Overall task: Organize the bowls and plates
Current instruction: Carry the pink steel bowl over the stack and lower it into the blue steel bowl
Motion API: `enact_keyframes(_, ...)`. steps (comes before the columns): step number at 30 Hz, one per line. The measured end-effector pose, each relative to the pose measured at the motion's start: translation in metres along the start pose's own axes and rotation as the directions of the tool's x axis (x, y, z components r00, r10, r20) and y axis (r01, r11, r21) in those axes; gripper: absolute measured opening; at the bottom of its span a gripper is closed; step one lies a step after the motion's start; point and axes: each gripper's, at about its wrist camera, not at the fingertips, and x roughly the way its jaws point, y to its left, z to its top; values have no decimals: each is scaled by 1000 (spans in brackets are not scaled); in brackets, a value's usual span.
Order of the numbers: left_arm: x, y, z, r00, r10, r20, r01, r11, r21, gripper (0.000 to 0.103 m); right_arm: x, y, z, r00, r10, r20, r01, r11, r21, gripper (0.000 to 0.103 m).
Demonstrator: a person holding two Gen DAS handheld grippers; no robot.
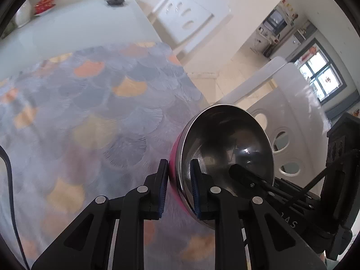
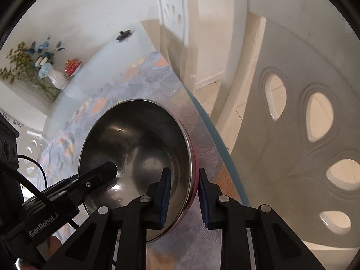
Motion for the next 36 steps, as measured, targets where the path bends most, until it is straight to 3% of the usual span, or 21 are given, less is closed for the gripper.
enact_keyframes(9,-105,14,-32,987,15,157,-2,997,-83,16,-63,66,-23,995,68,69,-57,987,-147,22)
enact_keyframes(13,-172,25,-60,961,67,267,-36,992,-121,16,-91,105,-38,987,138,83,-116,967,-227,22)
enact_keyframes(18,-241,48,-97,925,166,342,-108,977,-183,16,-121,167,-73,971,233,60,-202,925,-323,22)
enact_keyframes(28,-347,127,-179,860,364,356,-244,909,-339,16,-128,287,-156,922,364,-131,-386,836,-389,24)
enact_keyframes(33,-370,171,-216,852,403,333,-248,872,-422,16,-123,342,-196,914,352,-202,-405,807,-430,24)
enact_keyframes(36,-376,194,-239,858,412,306,-243,851,-466,16,-116,368,-220,911,326,-253,-409,797,-445,24)
